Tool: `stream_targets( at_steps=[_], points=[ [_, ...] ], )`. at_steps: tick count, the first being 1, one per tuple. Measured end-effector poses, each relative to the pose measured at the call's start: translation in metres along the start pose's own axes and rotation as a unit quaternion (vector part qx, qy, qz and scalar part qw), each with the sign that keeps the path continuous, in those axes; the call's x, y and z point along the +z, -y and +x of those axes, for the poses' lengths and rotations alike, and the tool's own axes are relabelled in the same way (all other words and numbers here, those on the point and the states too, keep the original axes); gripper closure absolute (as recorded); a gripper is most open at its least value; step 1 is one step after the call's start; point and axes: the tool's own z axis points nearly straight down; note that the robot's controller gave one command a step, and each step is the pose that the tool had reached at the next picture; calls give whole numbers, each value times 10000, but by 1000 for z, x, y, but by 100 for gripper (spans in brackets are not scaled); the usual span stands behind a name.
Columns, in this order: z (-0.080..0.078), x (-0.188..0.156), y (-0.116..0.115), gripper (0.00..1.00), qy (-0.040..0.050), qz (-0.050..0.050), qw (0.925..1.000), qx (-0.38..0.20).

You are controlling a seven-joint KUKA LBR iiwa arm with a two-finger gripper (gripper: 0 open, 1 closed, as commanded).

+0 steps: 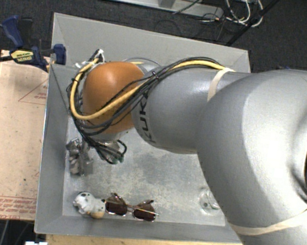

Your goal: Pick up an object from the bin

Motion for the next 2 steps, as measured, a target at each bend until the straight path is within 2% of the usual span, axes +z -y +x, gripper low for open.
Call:
stream_targets(
  at_steps=[1,2],
  points=[
    [1,-4,0,100,-25,-4,10000,-1],
    [3,-25,-1,100,-63,-10,10000,1]
  ],
)
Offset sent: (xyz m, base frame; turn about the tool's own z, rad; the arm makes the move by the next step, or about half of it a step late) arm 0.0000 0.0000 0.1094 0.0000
